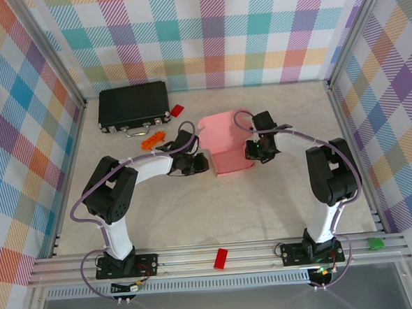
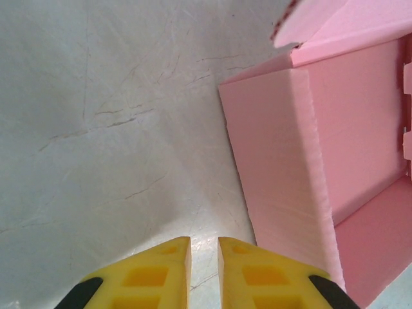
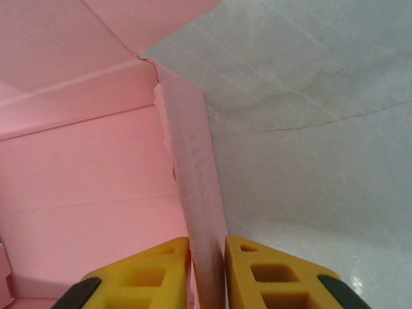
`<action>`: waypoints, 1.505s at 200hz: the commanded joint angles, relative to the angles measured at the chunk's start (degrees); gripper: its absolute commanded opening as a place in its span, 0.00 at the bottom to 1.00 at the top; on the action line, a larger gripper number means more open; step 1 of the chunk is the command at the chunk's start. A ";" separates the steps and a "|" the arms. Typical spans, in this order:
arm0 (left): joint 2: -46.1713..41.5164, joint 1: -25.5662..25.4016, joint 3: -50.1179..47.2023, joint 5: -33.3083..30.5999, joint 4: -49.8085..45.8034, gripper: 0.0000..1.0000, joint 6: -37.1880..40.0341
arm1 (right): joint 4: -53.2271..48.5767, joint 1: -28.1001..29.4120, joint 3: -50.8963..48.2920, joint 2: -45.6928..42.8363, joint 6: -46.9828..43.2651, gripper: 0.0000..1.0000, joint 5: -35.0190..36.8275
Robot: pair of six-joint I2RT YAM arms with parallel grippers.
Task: Fold the paper box
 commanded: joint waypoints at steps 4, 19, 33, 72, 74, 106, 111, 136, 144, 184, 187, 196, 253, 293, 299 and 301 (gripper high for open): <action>0.29 -0.25 0.88 0.44 0.22 0.18 0.77 | -3.36 1.29 1.67 1.30 -1.22 0.20 3.38; 0.56 -0.25 1.09 0.65 0.13 0.18 0.84 | -4.29 1.78 2.03 1.53 -1.23 0.19 4.65; 0.80 -0.25 1.29 0.81 0.13 0.18 0.92 | -5.18 2.31 2.41 1.61 -1.39 0.19 5.89; 1.19 -0.26 1.64 0.88 -0.04 0.18 0.90 | -7.43 2.71 3.45 1.51 -2.62 0.20 5.65; 1.19 -0.25 1.60 0.91 -0.04 0.18 0.92 | -7.65 2.71 3.58 1.52 -2.63 0.20 5.58; 0.87 -0.25 1.29 1.02 0.13 0.18 0.80 | -10.35 2.72 4.90 1.79 -3.49 0.25 4.88; 0.83 -0.25 1.21 1.01 0.21 0.18 0.70 | -10.71 2.72 5.04 1.71 -3.62 0.26 4.90; 0.82 -0.25 0.94 1.77 0.82 0.18 0.58 | -12.15 2.80 5.58 1.59 -3.60 0.29 4.80; 0.87 -0.25 0.81 2.18 1.17 0.18 0.48 | -12.53 2.80 5.68 1.50 -3.60 0.29 4.82; 1.09 -0.34 0.32 3.03 2.31 0.18 -0.13 | -14.29 3.06 5.85 1.66 -3.70 0.27 5.78; 1.10 -0.34 0.26 3.03 2.37 0.18 -0.27 | -14.45 3.08 5.85 1.74 -3.65 0.27 5.88; 1.10 -0.34 0.10 3.03 2.53 0.18 -0.40 | -14.87 3.22 5.87 1.95 -3.73 0.28 6.05; 1.23 -0.36 -0.35 3.03 3.14 0.18 -1.08 | -16.88 3.85 5.85 2.24 -3.54 0.34 7.85; 1.21 -0.43 -0.38 2.96 3.21 0.18 -1.14 | -17.61 4.07 5.56 2.01 -3.86 0.32 8.53; 1.30 -0.43 -0.38 2.99 3.13 0.18 -1.12 | -17.52 4.11 5.35 1.99 -3.95 0.31 8.43; 1.33 -0.43 -0.38 3.01 3.12 0.18 -1.10 | -17.46 4.12 5.27 1.97 -4.02 0.30 8.48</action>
